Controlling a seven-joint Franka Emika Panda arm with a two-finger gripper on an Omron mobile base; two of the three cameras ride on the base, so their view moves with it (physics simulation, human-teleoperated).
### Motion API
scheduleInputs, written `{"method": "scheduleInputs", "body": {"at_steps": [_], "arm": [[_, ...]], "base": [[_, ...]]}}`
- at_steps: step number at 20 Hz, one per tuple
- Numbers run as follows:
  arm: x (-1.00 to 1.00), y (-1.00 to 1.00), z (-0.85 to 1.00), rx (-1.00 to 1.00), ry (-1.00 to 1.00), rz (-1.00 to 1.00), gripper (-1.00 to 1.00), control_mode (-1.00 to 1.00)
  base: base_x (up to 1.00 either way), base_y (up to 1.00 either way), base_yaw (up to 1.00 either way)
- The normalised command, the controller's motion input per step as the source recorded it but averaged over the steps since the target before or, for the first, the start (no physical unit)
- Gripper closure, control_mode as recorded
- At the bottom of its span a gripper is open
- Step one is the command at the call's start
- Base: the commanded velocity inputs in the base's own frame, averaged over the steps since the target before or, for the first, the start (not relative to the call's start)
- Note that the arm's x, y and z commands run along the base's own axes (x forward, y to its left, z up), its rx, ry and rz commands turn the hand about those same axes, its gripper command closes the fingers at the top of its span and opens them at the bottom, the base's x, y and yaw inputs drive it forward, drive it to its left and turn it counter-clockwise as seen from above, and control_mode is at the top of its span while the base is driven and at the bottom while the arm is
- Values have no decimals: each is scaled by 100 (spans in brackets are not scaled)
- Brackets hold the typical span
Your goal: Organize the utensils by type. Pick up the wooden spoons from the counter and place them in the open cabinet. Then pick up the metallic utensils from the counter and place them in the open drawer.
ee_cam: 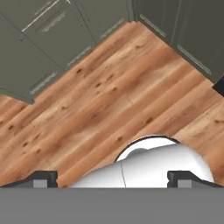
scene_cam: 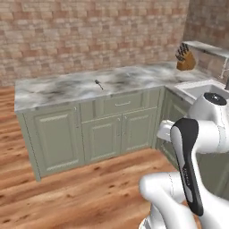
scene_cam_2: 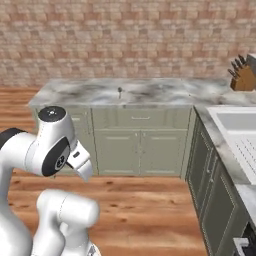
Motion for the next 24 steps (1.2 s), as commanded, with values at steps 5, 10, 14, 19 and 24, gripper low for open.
{"method": "scheduleInputs", "body": {"at_steps": [5, 10, 14, 19, 24], "arm": [[0, 0, 0, 0, 0, 0, -100, 100], [0, 0, 0, 0, 0, 0, -100, 100], [0, 0, 0, 0, 0, 0, -100, 100], [0, 0, 0, 0, 0, 0, -100, 100], [0, 0, 0, 0, 0, 0, -100, 100]], "base": [[100, 0, 11], [100, 0, 1], [100, 0, 2], [100, 0, 7], [100, -18, 7]]}}
